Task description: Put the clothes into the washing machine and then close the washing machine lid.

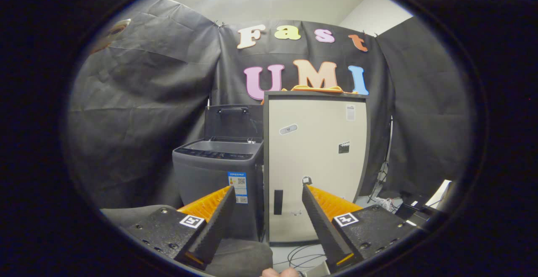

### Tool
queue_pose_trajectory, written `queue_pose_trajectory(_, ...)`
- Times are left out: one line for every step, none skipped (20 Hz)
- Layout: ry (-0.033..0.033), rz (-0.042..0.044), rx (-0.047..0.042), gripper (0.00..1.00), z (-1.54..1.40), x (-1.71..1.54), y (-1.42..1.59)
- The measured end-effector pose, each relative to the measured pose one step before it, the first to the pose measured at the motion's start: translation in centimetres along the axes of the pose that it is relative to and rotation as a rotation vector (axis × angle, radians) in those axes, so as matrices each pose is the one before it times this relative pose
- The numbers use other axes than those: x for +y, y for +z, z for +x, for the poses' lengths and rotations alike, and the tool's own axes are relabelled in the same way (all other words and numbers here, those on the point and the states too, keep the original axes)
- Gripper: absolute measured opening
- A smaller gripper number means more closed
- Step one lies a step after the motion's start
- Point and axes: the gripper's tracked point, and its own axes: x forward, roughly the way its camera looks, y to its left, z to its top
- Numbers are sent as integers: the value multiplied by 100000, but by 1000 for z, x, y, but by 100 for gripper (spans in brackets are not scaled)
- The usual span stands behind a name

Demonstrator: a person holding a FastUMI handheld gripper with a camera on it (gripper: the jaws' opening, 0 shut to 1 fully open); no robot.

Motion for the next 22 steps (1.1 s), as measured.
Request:
queue_pose_trajectory(264,-230,259,96,-2,107,-67)
queue_pose_trajectory(235,-127,-73,96,61,70,68)
queue_pose_trajectory(203,-119,-187,96,138,32,6)
queue_pose_trajectory(-42,118,12,96,55,12,-50)
queue_pose_trajectory(128,206,19,96,-81,19,-17)
queue_pose_trajectory(167,6,-215,96,-15,8,94)
queue_pose_trajectory(335,-48,-104,96,-8,-48,-29)
queue_pose_trajectory(398,-100,148,96,38,47,-17)
queue_pose_trajectory(-79,2,338,96,77,-51,-99)
queue_pose_trajectory(-161,751,666,96,36,-9,-96)
queue_pose_trajectory(289,1321,656,96,6,198,-100)
queue_pose_trajectory(393,1140,876,96,86,155,-178)
queue_pose_trajectory(334,579,895,96,188,-41,-211)
queue_pose_trajectory(921,340,446,96,114,175,-9)
queue_pose_trajectory(254,-522,128,96,215,36,96)
queue_pose_trajectory(-290,-1172,-368,96,214,-29,230)
queue_pose_trajectory(-381,-1177,392,96,382,-24,5)
queue_pose_trajectory(-50,-626,1241,96,566,86,-136)
queue_pose_trajectory(-318,215,873,96,423,78,-182)
queue_pose_trajectory(-259,687,191,96,282,67,129)
queue_pose_trajectory(-133,540,165,96,256,146,142)
queue_pose_trajectory(-499,-47,571,96,349,34,58)
